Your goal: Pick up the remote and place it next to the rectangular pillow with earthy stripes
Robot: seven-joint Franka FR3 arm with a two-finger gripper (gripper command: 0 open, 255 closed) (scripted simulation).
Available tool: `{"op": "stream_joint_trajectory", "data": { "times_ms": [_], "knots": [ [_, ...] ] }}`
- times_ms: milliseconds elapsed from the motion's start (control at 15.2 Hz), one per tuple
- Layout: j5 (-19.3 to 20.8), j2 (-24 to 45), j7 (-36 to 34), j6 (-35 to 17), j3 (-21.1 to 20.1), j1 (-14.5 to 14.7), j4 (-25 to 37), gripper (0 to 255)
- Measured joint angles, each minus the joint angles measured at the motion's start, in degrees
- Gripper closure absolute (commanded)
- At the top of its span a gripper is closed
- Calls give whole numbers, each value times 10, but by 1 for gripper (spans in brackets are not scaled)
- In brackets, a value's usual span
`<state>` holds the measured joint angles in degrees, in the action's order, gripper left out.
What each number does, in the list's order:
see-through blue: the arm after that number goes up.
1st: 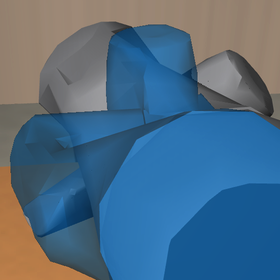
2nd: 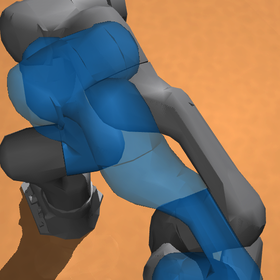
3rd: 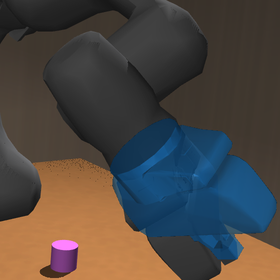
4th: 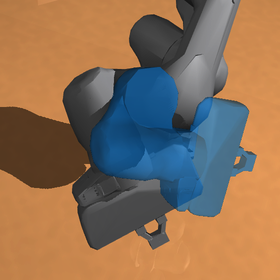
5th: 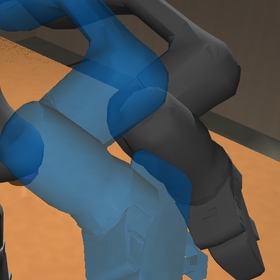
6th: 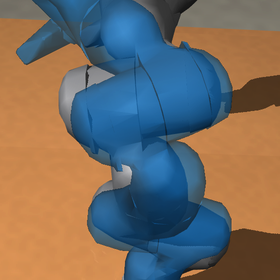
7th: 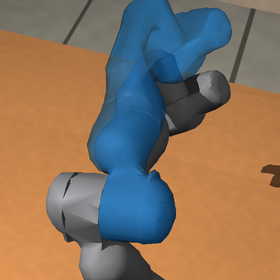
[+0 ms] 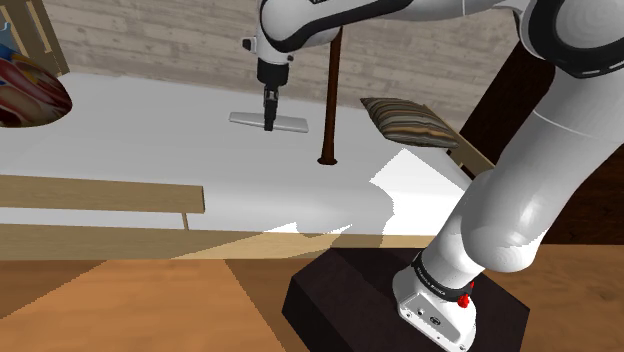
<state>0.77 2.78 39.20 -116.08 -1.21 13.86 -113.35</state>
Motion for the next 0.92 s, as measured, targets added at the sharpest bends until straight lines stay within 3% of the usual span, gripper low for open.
{"op": "stream_joint_trajectory", "data": {
  "times_ms": [924],
  "knots": [
    [-1,-21,3,105,1,-1,84,255]
  ]
}}
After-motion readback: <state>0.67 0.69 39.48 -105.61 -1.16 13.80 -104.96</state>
